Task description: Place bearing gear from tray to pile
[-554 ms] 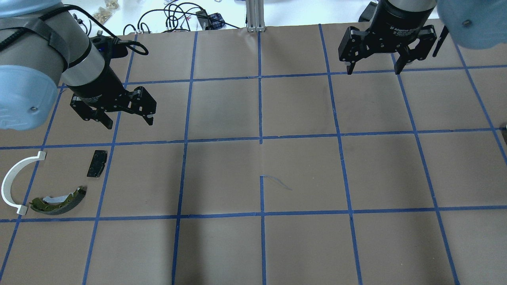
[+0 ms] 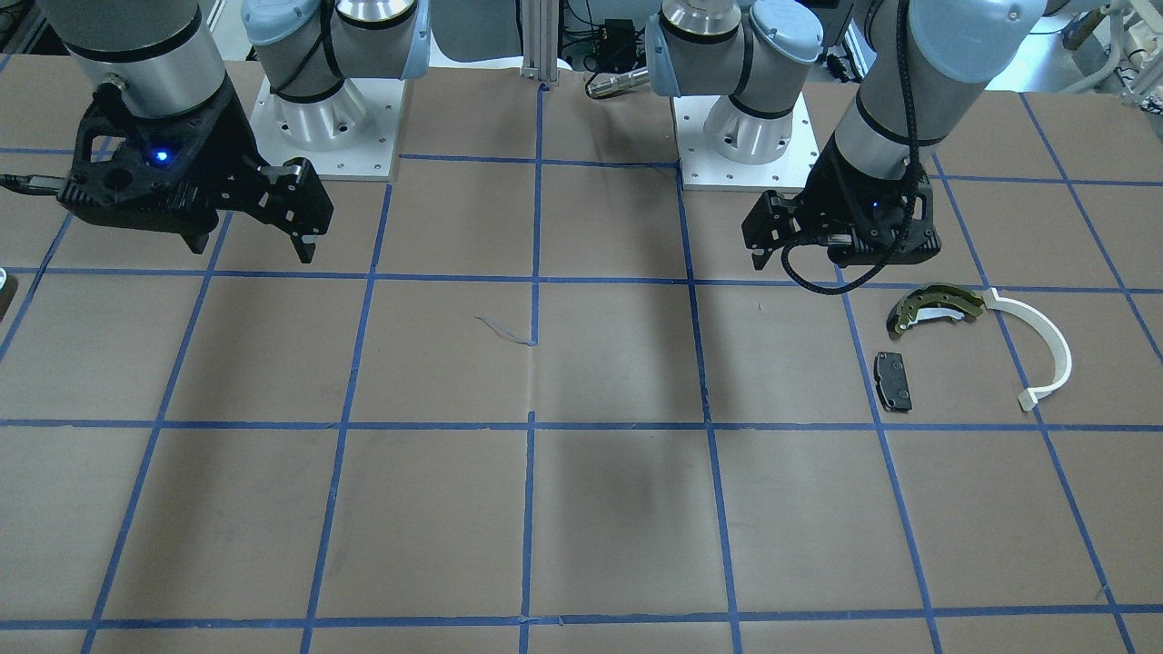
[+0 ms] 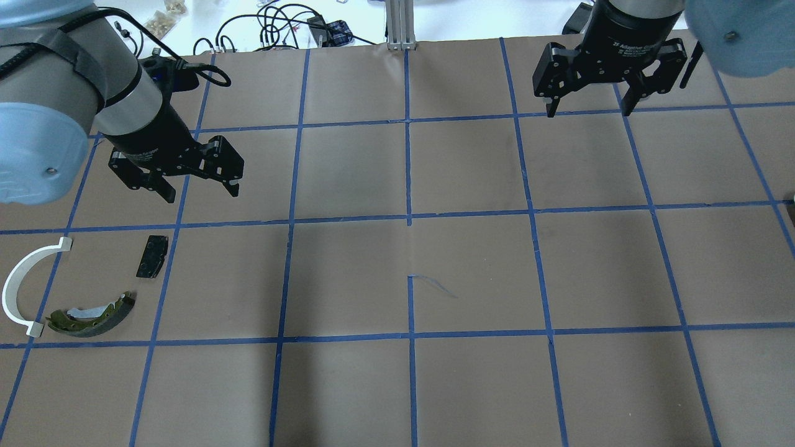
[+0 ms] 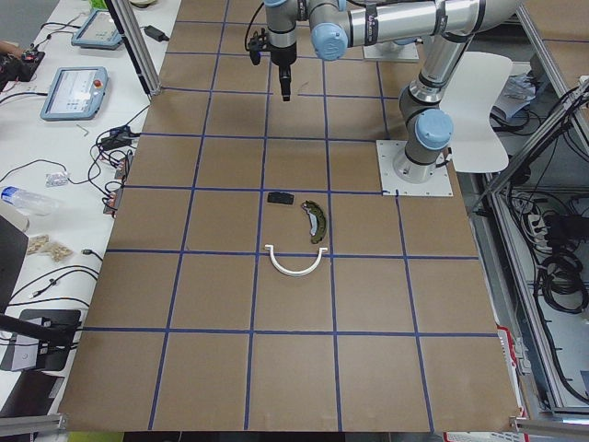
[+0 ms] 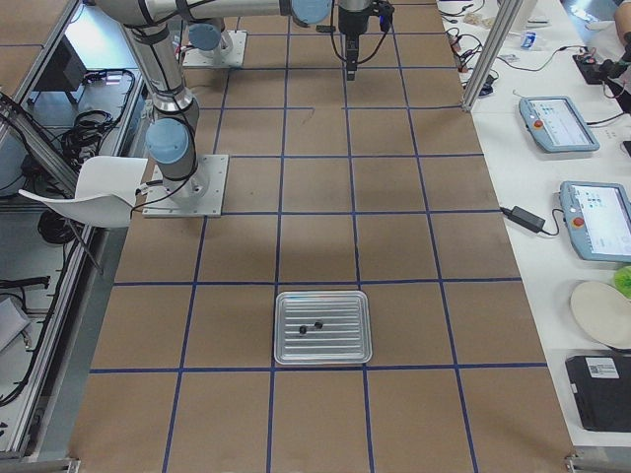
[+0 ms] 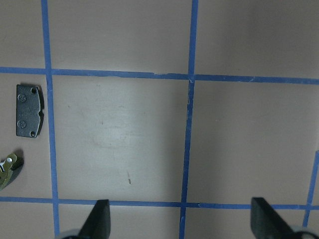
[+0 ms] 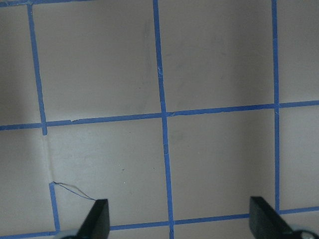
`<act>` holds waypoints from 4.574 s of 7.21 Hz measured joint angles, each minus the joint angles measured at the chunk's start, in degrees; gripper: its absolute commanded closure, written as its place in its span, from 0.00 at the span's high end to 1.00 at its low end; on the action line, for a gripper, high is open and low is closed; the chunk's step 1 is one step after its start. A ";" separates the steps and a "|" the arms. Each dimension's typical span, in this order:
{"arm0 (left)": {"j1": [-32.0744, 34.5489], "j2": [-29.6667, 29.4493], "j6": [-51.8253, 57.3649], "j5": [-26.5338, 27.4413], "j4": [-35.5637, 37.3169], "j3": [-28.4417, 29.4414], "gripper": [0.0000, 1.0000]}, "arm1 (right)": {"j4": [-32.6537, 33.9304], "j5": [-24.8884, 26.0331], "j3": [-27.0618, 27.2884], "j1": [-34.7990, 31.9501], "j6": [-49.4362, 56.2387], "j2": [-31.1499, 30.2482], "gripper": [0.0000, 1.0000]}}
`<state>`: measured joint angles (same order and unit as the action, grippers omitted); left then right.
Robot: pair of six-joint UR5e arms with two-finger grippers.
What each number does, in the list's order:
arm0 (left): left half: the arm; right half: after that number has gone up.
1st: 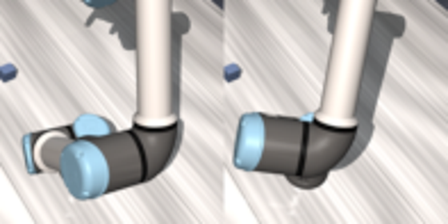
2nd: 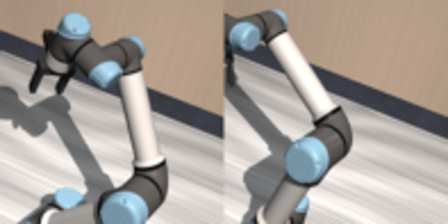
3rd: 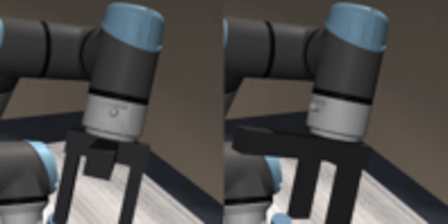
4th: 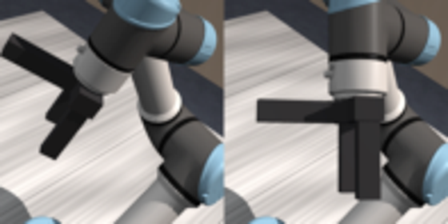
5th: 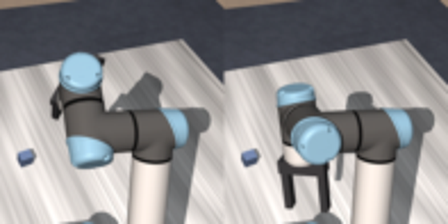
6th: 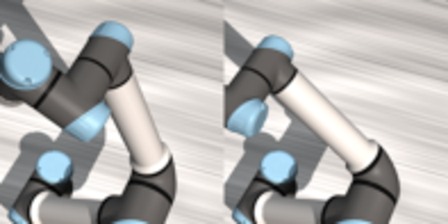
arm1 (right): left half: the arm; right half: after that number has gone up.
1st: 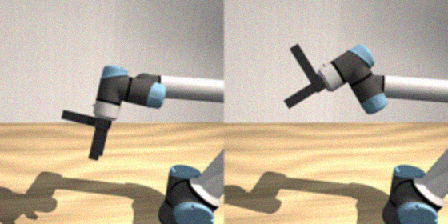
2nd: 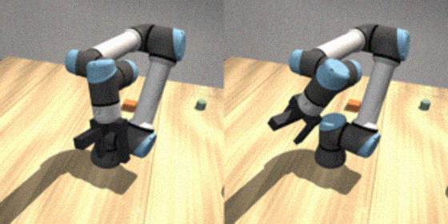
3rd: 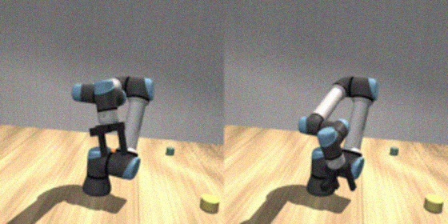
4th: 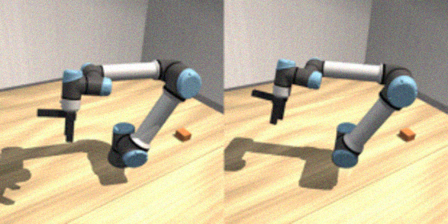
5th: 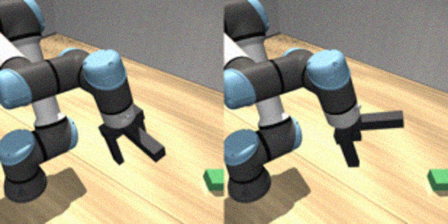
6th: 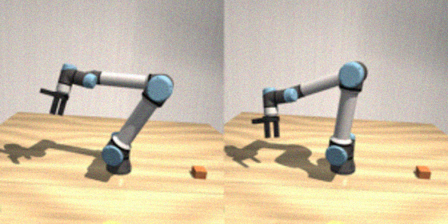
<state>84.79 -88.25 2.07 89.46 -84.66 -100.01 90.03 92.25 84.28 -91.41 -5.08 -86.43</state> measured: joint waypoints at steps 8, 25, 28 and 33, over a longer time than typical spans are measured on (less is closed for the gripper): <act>-0.07 0.22 0.06 0.02 -0.05 -0.01 1.00 | 6.92 0.09 0.15 37.60 58.05 7.78 1.00; 0.01 0.26 0.03 0.02 -0.02 -0.18 1.00 | 33.63 3.96 9.13 59.24 68.06 28.26 0.49; 0.02 0.34 0.00 0.02 1.00 -1.16 1.00 | 34.57 3.70 9.02 59.21 68.08 29.82 0.22; 0.09 0.48 -0.04 0.02 1.42 -1.34 1.00 | 35.14 3.37 8.67 58.58 67.86 28.94 0.00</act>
<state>84.88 -87.77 2.03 89.47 -83.24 -101.35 125.17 95.63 92.95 -32.83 62.78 -57.49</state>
